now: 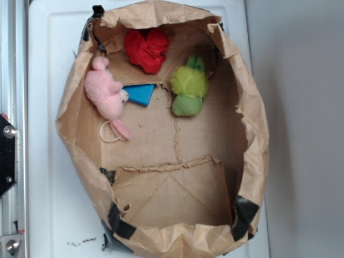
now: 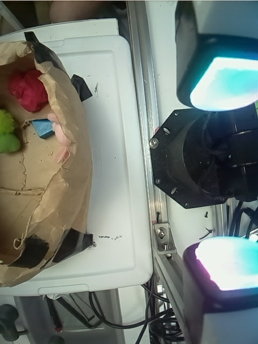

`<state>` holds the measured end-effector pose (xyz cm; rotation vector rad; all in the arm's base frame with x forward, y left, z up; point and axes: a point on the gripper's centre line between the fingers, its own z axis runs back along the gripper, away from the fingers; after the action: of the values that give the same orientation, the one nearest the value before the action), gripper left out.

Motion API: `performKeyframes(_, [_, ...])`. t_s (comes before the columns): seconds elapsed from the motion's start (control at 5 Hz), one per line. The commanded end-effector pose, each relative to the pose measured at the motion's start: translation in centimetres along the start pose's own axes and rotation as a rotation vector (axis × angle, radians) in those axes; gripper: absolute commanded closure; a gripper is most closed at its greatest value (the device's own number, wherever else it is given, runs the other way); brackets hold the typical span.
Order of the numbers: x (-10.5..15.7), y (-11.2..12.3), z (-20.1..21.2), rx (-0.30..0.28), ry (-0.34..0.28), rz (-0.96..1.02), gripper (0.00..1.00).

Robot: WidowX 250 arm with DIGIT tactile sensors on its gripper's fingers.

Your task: Grab the pink bunny.

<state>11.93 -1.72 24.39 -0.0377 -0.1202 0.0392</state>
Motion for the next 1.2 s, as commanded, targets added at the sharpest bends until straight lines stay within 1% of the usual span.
performKeyframes(0.0, [0.0, 0.0, 0.0, 0.000, 0.000, 0.000, 0.00])
performKeyframes(0.2, [5.2, 3.0, 0.0, 0.048, -0.076, 0.153, 0.00])
performKeyframes(0.4, [8.7, 4.2, -0.6, 0.101, -0.115, 0.216, 0.00])
performKeyframes(0.6, [10.5, 5.5, -1.5, 0.158, -0.140, 0.284, 0.00])
performKeyframes(0.8, [11.4, 6.6, -4.9, 0.226, -0.187, 0.458, 0.00])
performKeyframes(1.0, [11.9, 7.0, -9.3, 0.300, -0.236, 0.589, 0.00])
